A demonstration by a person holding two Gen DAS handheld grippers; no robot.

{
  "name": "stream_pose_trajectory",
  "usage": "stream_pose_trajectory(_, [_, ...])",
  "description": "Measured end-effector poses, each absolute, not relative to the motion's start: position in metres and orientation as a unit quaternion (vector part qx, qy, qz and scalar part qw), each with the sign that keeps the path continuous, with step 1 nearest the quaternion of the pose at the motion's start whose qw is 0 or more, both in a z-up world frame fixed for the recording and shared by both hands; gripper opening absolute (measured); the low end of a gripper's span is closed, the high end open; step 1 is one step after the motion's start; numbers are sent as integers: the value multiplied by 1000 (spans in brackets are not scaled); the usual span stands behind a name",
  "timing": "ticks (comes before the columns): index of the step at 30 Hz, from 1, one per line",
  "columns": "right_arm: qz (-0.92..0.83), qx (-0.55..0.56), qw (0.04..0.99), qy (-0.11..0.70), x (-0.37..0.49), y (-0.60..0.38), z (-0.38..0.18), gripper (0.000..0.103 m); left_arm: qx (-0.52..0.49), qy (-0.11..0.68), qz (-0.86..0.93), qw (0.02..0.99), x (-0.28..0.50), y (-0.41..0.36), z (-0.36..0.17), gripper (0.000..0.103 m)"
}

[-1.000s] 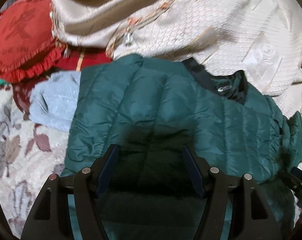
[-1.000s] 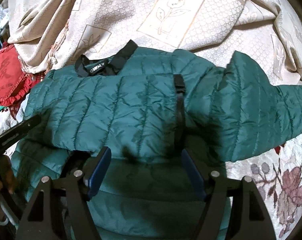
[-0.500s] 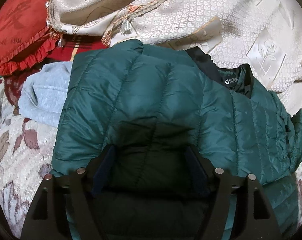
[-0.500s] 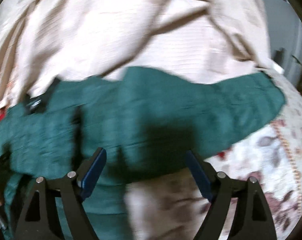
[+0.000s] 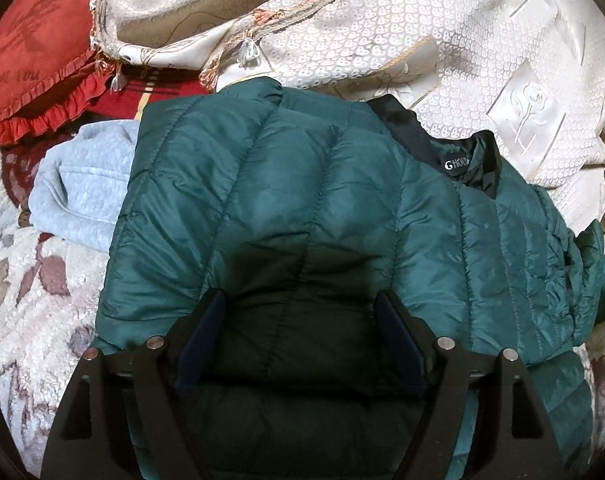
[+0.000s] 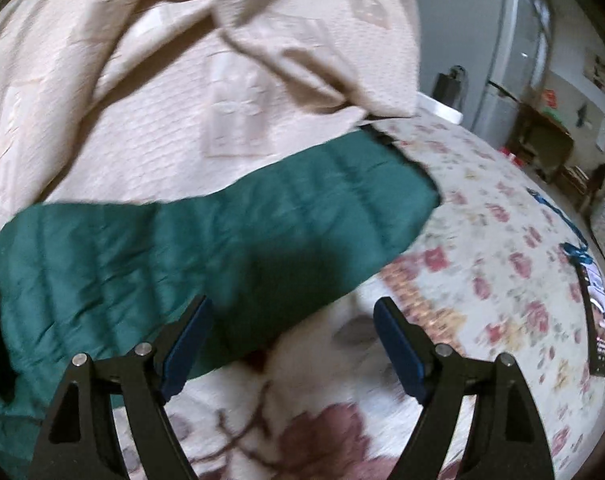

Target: Fold large clothes

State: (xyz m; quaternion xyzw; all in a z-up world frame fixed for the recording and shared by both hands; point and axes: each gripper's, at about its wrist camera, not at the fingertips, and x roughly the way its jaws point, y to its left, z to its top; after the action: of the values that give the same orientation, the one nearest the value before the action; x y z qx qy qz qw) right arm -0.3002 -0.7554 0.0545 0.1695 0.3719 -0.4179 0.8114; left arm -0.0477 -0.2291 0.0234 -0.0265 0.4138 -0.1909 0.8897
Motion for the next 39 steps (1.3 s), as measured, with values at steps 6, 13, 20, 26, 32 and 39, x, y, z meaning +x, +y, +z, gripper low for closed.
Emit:
stream_pose_trajectory(6, [-446,215,802,335,-319,-799,57,92,-61,407,-208,887,-47,-221,25,62])
stream_pose_trajectory(13, [-461,266,792,299,-326,-853,55,93,-91,401,-218,885,-49,-212,27,61])
stream_pose_trajectory(20, [-477,264,780,307,-310,-881,40,88,-55,404,-211,889,-57,-221,41,61])
stream_pose_trajectory(26, [-447,233,804,315,-305,-863,43,31,-29,379,-203,902,-71,-227,62,61])
stream_pose_trajectory(32, [-381,256,846,272,-321,-830,74,21,-23,378,-214,900,-85,-227,72,61])
stream_pose_trajectory(39, [-300,228,888,263,-318,-768,113,18,-27,388,-212,897,-104,-221,71,61])
